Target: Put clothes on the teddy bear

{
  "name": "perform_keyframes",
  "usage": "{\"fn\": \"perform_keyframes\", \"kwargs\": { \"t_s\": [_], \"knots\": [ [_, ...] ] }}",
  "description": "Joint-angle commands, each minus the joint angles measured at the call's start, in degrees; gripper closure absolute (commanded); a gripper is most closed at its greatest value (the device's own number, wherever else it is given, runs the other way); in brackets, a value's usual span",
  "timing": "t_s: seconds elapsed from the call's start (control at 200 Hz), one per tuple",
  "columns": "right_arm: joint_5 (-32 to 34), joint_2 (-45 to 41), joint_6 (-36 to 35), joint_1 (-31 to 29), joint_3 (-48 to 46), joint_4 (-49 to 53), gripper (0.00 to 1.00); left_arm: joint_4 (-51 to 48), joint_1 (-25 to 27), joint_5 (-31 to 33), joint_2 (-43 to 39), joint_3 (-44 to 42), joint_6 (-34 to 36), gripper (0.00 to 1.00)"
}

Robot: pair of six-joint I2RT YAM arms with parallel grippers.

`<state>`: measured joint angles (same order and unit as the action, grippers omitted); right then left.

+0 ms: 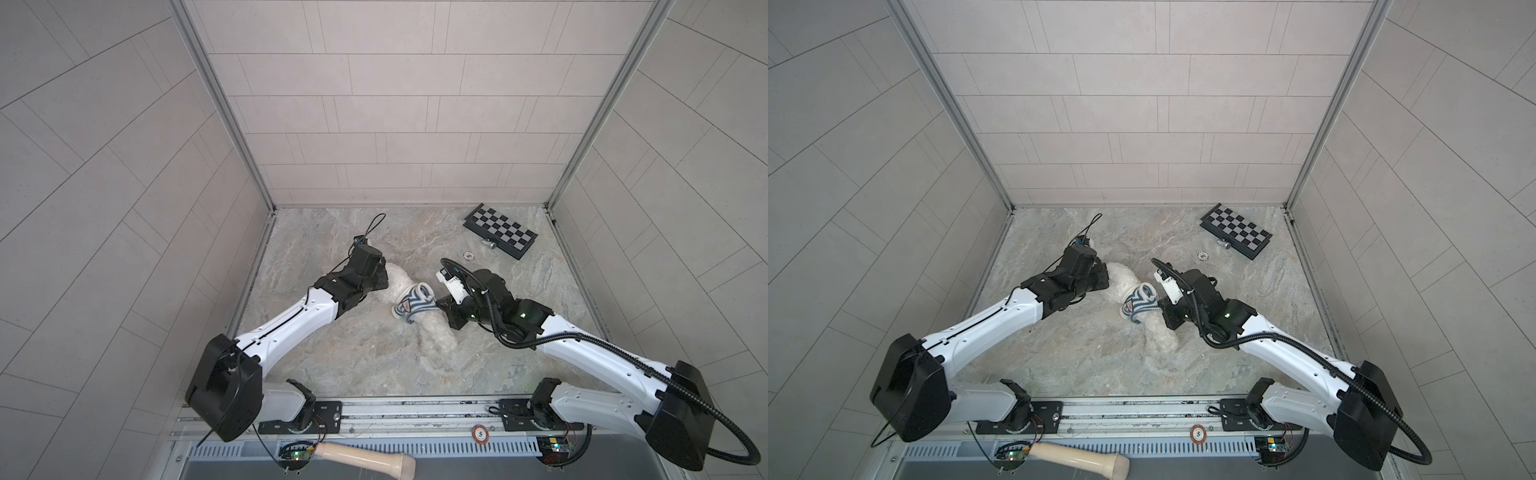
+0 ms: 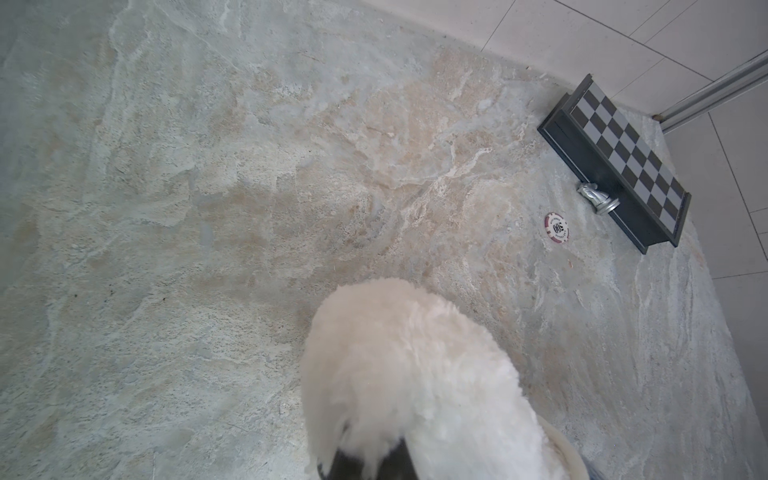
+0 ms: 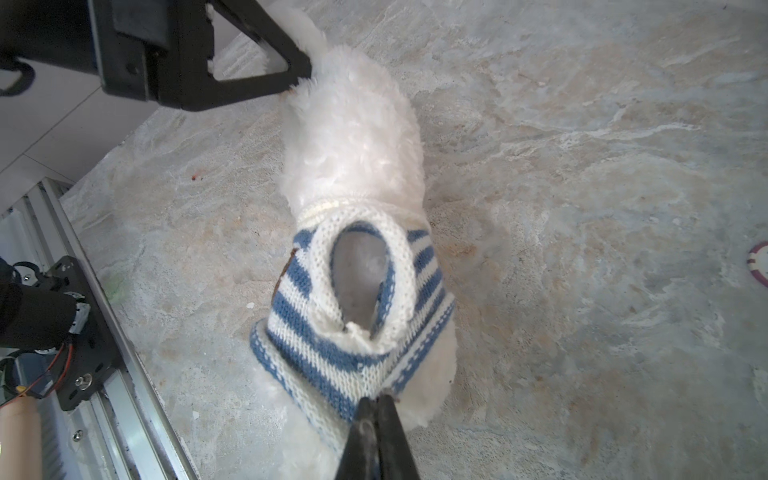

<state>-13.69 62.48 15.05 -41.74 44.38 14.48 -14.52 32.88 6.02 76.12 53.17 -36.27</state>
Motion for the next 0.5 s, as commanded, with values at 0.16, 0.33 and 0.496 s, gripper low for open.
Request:
{"fn": "perform_keyframes", "kwargs": {
  "t_s": [0.16,0.33,0.496],
  "knots": [
    [-4.55,-2.35,8.13,-3.73,-1.87,-7.88,1.00,2.86,-0.51,8.74,-3.61,-3.07,-3.40,1.00],
    [-2.31,2.62,9.81,-8.83,-0.17,-11.43,1.00,2.10,1.61,12.17,-3.97,-2.93,-5.20,1.00],
    [0.36,6.73,9.65,-12.81,2.14,-11.17,1.00,1.31,2.58,12.90,-4.00,-2.50,-6.44,1.00]
  ]
}}
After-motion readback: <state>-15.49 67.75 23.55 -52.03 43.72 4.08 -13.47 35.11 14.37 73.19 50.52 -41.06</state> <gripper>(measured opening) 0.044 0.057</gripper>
